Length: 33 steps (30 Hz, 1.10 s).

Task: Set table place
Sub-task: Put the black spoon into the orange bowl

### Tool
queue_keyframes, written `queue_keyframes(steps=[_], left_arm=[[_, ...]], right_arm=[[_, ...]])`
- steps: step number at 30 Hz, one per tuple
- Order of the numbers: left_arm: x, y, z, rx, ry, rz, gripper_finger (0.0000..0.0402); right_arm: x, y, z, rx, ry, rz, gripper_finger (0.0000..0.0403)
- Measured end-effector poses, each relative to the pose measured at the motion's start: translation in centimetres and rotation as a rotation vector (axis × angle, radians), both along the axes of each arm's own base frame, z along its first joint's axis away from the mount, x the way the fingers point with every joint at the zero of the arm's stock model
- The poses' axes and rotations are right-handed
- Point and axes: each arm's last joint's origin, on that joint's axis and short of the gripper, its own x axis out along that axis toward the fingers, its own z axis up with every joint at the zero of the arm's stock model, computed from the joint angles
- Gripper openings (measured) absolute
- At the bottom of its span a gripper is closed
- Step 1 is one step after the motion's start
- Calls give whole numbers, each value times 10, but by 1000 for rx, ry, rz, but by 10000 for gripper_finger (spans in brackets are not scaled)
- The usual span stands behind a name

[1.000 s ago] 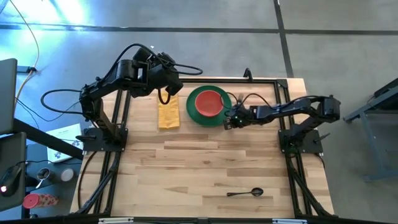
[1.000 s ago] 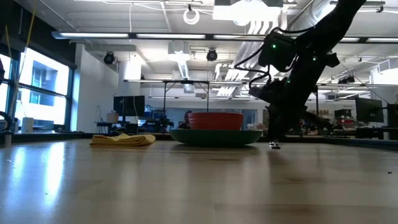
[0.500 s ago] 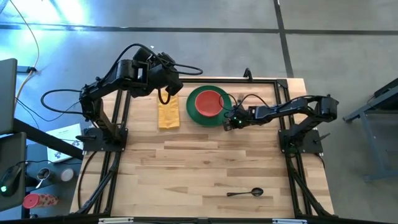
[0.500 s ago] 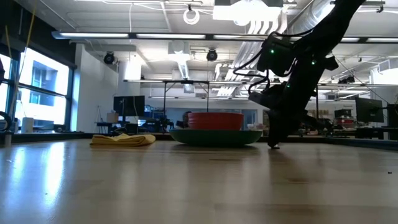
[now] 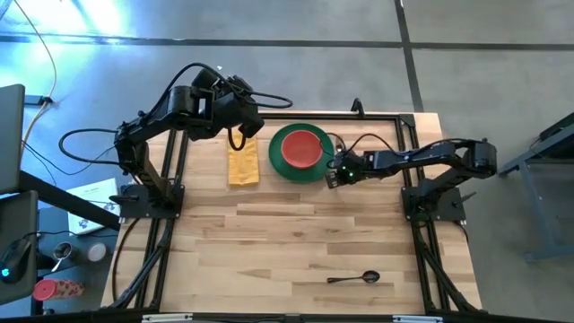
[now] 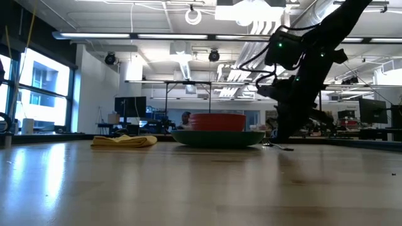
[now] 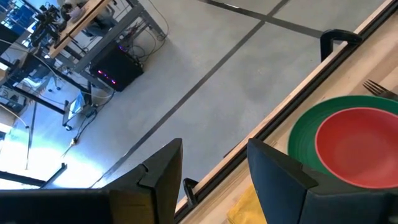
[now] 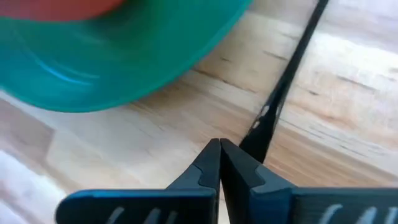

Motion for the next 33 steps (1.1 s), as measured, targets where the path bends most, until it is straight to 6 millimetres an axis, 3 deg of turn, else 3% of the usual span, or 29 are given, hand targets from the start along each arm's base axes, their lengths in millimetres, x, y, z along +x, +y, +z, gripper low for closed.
queue_keyframes(steps=[6,13,18,21,26,33], left_arm=[[0,0,0,-18,-4,-12,170],[7,-9,-5,-96,3,-98,170],[35,-39,-38,-165,137,-231,170],[43,-54,-56,-128,216,-247,170],[36,-57,-49,-132,139,-219,170],[10,-54,-25,-129,25,-198,170]], right_arm=[[-3,9,39,-7,-77,155,0],[-27,36,108,-35,163,321,0],[-48,49,173,-166,183,333,0],[-59,57,201,-117,142,403,0],[-63,82,212,94,197,522,0],[-43,136,189,208,344,806,0]])
